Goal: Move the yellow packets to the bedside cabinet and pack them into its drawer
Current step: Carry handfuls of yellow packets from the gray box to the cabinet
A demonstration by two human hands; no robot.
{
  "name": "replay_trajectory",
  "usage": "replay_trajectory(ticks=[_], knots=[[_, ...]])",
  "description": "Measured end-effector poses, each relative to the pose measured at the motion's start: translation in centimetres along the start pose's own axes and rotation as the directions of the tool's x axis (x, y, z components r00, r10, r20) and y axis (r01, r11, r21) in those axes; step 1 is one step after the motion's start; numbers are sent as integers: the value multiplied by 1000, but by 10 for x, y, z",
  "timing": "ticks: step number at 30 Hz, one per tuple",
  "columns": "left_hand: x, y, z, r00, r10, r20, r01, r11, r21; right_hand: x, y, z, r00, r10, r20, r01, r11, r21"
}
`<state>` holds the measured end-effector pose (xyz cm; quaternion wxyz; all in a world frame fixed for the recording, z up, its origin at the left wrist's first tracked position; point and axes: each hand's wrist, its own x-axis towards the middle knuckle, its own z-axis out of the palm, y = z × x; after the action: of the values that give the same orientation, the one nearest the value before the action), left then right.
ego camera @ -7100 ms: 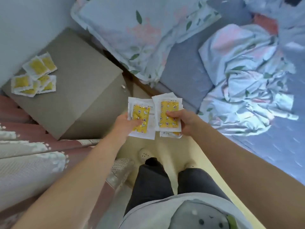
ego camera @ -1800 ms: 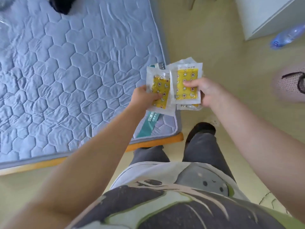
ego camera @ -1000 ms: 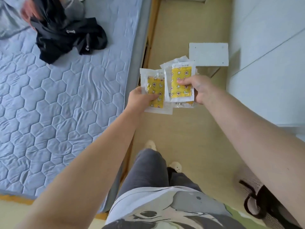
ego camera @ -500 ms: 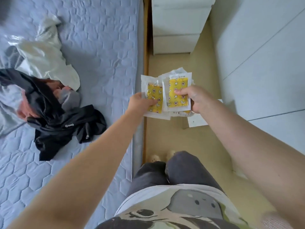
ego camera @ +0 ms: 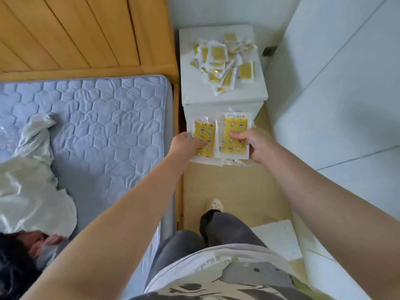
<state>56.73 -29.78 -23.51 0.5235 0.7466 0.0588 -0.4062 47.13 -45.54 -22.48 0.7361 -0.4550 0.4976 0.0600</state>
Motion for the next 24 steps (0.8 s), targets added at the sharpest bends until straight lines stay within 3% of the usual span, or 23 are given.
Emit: replay_trajectory(ticks=[16,21,24], knots=[[295,193,35,988,-149,34,147,988,45,239,-231,23,983,59,-173,-63,998,-14],[376,228,50,989,-142,32,128,955,269,317,-275,20,966,93,-242,-101,995,-19],[418,246,59,993,-120,15,105,919,379,367,-295,12,953,42,-299,-60,997,-54]])
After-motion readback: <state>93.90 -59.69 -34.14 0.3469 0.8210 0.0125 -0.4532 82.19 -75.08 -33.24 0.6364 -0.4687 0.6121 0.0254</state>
